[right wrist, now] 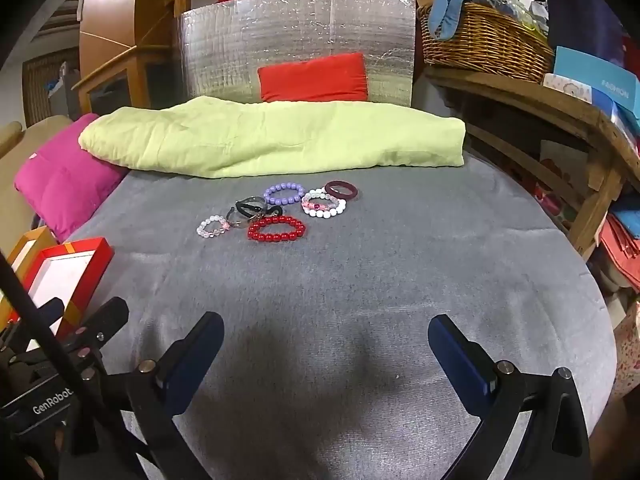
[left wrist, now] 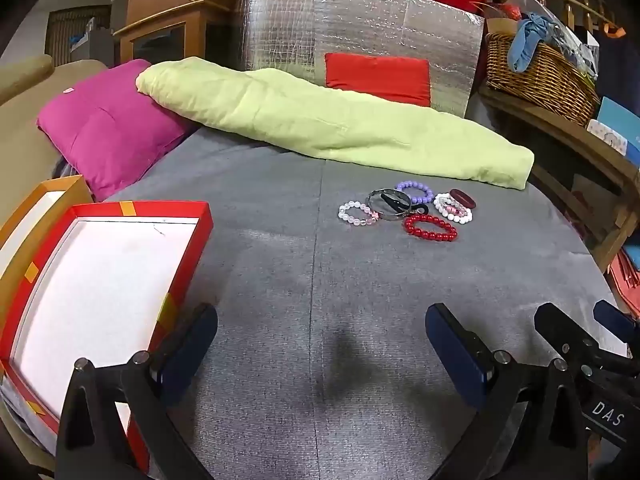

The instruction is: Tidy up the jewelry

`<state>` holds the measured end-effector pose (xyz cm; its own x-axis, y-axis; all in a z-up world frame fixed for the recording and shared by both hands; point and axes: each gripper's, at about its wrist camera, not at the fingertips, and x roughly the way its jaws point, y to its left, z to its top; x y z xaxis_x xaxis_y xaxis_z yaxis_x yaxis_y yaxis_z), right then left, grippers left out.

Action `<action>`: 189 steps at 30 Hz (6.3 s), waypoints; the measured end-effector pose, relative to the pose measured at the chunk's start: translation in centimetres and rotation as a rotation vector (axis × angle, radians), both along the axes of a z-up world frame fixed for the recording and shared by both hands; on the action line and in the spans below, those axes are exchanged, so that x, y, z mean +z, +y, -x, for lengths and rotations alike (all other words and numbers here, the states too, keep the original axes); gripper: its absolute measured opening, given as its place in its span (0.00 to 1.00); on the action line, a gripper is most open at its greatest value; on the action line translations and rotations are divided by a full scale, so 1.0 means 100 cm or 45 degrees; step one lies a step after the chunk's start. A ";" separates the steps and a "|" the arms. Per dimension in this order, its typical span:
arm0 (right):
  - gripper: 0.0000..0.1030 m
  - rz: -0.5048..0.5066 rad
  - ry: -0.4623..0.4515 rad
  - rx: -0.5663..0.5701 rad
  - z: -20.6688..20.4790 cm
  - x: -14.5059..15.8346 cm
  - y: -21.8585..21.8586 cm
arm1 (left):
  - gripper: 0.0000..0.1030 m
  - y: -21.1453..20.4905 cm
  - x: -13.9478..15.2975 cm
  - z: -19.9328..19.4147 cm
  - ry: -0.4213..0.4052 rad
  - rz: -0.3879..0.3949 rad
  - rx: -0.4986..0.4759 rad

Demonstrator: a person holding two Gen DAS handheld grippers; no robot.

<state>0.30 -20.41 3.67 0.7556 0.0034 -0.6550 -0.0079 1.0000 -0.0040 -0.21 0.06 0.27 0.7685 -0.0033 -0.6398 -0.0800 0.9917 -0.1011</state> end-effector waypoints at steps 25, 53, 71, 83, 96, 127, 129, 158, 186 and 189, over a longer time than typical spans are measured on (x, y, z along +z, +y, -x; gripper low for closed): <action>1.00 -0.005 -0.001 0.001 0.000 -0.001 0.001 | 1.00 0.001 -0.002 -0.001 -0.011 0.001 -0.008; 1.00 -0.214 0.189 0.036 -0.037 -0.006 -0.030 | 1.00 0.009 -0.010 -0.009 0.084 0.005 0.001; 0.46 -0.275 0.531 -0.003 -0.274 -0.031 -0.070 | 1.00 0.018 -0.030 -0.030 0.180 0.225 -0.002; 0.05 -0.246 0.551 -0.005 -0.307 -0.050 -0.065 | 1.00 0.017 -0.032 -0.034 0.199 0.218 -0.003; 0.05 -0.492 0.399 0.043 -0.234 -0.043 -0.094 | 0.90 0.010 -0.035 -0.163 0.298 0.160 0.012; 0.05 -0.622 0.416 0.234 -0.111 -0.019 -0.022 | 0.07 0.021 0.006 -0.037 0.120 0.188 -0.002; 0.05 -0.607 0.425 0.253 -0.104 -0.019 -0.013 | 0.07 0.030 0.008 -0.020 0.106 0.189 0.021; 0.05 -0.230 0.404 0.744 -0.066 0.005 0.219 | 0.07 0.203 -0.006 0.038 -0.003 0.231 0.655; 0.07 -0.075 0.469 0.814 -0.096 -0.034 0.294 | 0.08 0.230 -0.021 0.027 0.066 0.227 0.814; 0.07 -0.074 0.470 0.821 -0.096 -0.035 0.294 | 0.08 0.231 -0.022 0.028 0.066 0.227 0.828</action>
